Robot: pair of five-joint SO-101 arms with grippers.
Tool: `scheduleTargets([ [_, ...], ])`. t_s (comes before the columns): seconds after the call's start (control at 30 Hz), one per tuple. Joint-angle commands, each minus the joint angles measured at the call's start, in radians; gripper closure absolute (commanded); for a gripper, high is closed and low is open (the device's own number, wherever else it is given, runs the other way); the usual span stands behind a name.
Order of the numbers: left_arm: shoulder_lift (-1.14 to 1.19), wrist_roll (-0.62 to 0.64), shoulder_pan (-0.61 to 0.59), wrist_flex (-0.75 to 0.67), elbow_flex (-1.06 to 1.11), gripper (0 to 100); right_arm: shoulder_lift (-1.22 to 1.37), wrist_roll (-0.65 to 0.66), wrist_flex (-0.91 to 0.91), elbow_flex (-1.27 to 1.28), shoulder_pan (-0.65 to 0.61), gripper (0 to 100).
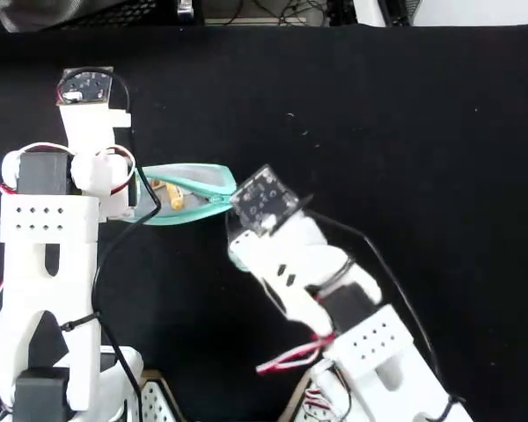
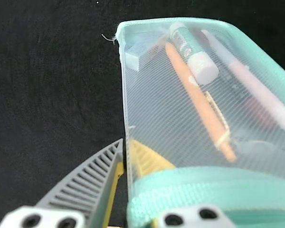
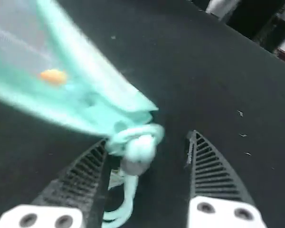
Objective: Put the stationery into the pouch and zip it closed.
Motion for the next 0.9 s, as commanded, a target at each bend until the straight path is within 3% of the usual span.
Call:
scheduleTargets([
  [0.0,0.009,-0.058,-0.015,0.000,0.010,97,0.048,0.003,-0.054,-0.008,0.055,77.9],
  [0.1,0.011,-0.071,-0.013,0.000,0.012,97,0.048,0.003,-0.049,-0.008,0.064,80.4],
  [0.3,0.011,-0.091,-0.015,0.002,0.012,97,-0.025,0.051,-0.048,-0.005,0.064,98.8],
  [0.67,0.009,-0.087,-0.008,0.000,0.036,97,-0.665,0.069,0.167,0.136,0.058,98.5],
  [0.87,0.009,-0.086,-0.007,0.000,0.036,97,-0.780,0.064,0.178,0.228,0.005,93.3],
])
